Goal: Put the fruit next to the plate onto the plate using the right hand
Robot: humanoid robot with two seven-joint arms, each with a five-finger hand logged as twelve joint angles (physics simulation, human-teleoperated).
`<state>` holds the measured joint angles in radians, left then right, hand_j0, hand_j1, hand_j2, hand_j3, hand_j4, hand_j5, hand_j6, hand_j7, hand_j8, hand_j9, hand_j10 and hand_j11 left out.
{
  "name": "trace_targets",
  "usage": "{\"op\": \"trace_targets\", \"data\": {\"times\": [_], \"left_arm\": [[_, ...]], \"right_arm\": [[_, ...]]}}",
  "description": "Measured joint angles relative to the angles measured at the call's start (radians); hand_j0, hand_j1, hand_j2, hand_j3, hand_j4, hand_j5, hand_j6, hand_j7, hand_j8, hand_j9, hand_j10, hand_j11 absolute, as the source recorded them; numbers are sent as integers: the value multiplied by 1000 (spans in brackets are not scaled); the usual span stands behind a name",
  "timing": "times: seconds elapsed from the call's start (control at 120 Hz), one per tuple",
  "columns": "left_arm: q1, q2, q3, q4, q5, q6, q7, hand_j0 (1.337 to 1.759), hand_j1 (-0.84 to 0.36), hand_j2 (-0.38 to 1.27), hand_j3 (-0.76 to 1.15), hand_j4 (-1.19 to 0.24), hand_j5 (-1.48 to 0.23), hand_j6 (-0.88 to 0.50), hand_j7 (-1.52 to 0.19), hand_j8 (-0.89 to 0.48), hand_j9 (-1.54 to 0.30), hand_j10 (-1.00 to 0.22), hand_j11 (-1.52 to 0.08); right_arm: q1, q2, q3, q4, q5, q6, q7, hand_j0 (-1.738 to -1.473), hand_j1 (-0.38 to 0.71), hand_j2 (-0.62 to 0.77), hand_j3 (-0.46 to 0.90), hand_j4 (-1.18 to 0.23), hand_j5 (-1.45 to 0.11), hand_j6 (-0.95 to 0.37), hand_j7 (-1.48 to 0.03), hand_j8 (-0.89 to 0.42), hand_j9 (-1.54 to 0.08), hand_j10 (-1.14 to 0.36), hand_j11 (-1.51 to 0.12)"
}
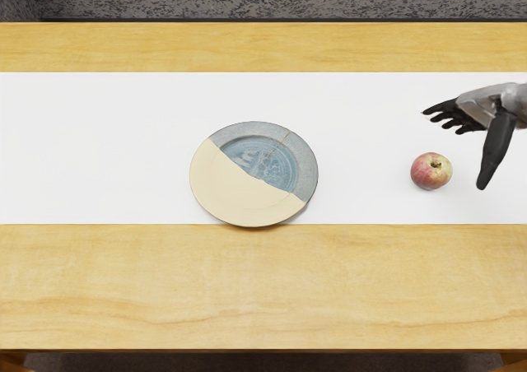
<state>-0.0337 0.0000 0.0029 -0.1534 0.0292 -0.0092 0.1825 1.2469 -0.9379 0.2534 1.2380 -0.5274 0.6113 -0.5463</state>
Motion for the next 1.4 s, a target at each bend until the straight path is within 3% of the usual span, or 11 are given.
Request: {"op": "trace_targets", "data": {"times": [0.283,0.383,0.567,0.742,0.917,1.175,1.4], "left_arm": [[0,0,0,0,0,0,0,1658,349,0,0,0,0,-1,0,0,0,0,0],[0,0,0,0,0,0,0,1658,349,0,0,0,0,-1,0,0,0,0,0],[0,0,0,0,0,0,0,1658,349,0,0,0,0,-1,0,-1,0,0,0],[0,0,0,0,0,0,0,1658,349,0,0,0,0,-1,0,0,0,0,0],[0,0,0,0,0,0,0,1658,349,0,0,0,0,-1,0,0,0,0,0],[0,0,0,0,0,0,0,1658,349,0,0,0,0,-1,0,0,0,0,0],[0,0,0,0,0,0,0,1658,349,0,0,0,0,-1,0,0,0,0,0]], "right_arm": [[64,-3,22,-15,18,0,-55,-1658,-349,0,0,-5,-1,-7,0,-6,0,-4,0],[65,10,30,79,-78,0,-61,-1658,-349,0,0,-5,-1,-6,0,-5,0,-4,0],[-11,70,29,221,-335,-114,-64,-1658,-349,0,0,-5,-1,-7,0,-5,0,-4,0],[-137,84,28,285,-526,-329,-64,-1658,-349,1,0,-5,-1,-7,0,-6,-1,-4,0],[-226,130,26,296,-608,-440,-65,-1658,-319,-4,0,-32,-34,-34,-33,-32,-34,-30,-34],[-261,146,25,290,-662,-502,-65,-1658,-119,-36,0,-199,-252,-202,-251,-200,-252,-198,-252],[-317,149,15,265,-738,-603,-65,-1658,-52,-46,0,-256,-325,-258,-324,-256,-325,-255,-325]]}}
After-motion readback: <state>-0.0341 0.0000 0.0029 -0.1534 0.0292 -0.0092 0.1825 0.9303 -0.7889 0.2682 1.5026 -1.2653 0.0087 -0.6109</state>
